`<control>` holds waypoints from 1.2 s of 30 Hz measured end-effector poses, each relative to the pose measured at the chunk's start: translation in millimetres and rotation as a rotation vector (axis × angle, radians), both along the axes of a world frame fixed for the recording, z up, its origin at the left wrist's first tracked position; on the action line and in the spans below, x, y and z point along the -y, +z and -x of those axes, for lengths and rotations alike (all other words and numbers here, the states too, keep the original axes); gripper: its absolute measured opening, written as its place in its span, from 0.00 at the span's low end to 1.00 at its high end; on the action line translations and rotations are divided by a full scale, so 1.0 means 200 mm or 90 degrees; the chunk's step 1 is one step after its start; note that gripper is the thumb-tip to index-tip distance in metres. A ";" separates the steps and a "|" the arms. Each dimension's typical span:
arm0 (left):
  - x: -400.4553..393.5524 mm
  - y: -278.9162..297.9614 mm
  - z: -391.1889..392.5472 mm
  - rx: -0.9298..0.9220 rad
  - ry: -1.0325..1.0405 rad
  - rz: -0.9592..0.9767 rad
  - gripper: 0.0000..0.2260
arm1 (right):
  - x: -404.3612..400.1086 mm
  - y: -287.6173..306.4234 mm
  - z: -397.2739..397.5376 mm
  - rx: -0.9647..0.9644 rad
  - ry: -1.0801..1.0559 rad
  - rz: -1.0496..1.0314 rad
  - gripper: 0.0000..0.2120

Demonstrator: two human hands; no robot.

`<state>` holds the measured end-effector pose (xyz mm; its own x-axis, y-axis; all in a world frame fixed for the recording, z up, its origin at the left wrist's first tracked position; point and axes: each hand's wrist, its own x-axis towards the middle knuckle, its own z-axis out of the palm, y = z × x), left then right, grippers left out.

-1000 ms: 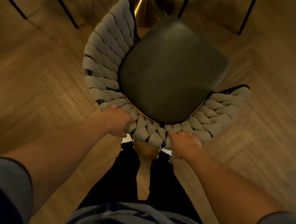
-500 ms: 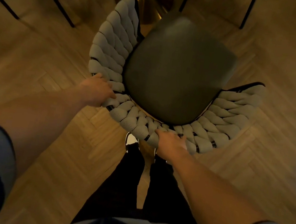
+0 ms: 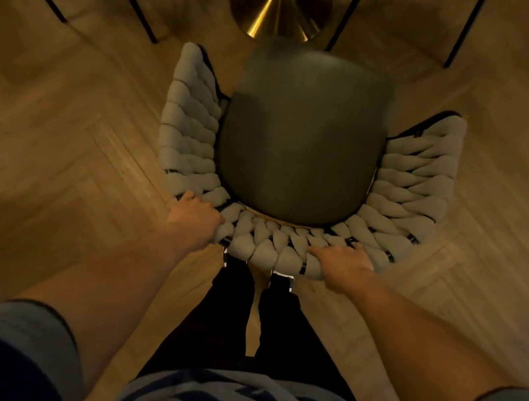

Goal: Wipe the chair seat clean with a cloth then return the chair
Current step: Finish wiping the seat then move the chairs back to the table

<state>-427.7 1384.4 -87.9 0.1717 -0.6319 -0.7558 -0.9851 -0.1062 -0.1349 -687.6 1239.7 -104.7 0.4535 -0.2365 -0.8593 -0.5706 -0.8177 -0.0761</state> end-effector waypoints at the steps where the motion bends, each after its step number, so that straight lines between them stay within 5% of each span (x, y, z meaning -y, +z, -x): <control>1: -0.02 0.00 0.05 -0.003 0.023 0.007 0.13 | 0.03 0.01 0.02 -0.008 0.026 0.005 0.31; 9: -0.08 -0.02 0.37 -0.020 0.136 0.047 0.18 | 0.22 0.05 0.14 -0.011 0.154 0.081 0.25; 13: -0.11 -0.03 0.34 -0.088 0.179 0.047 0.25 | 0.16 0.06 0.20 0.079 0.088 0.103 0.23; 16: -0.15 0.02 0.34 -0.172 0.356 0.155 0.27 | 0.15 0.09 0.26 0.176 -0.089 0.062 0.29; 18: -0.16 0.08 0.36 -0.184 0.560 0.295 0.20 | 0.11 0.12 0.30 0.275 -0.296 0.037 0.28; 22: -0.10 0.18 0.41 -0.209 1.213 0.479 0.07 | 0.05 0.15 0.31 0.461 -0.834 0.127 0.23; 25: -0.08 0.17 0.40 -0.309 1.570 0.414 0.19 | 0.08 0.09 0.28 0.357 -1.213 0.150 0.30; 28: -0.07 0.13 0.38 -0.424 1.636 0.313 0.20 | 0.09 -0.11 0.32 0.230 -1.366 -0.051 0.39; 30: -0.07 0.11 0.38 -0.455 1.619 0.259 0.18 | 0.11 -0.14 0.32 0.200 -1.369 -0.131 0.29; 32: -0.07 0.09 0.36 -0.430 1.589 0.265 0.15 | 0.13 -0.10 0.27 0.197 -1.340 -0.118 0.22; 36: -0.05 0.09 0.31 -0.409 1.572 0.291 0.17 | 0.13 -0.09 0.22 0.195 -1.305 -0.084 0.23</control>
<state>-489.5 1395.2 -70.0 0.3667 0.1377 -0.9201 0.8693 -0.4031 0.2861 -731.0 1212.8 -121.7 -0.2275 -0.4287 -0.8744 -0.4045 0.8584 -0.3156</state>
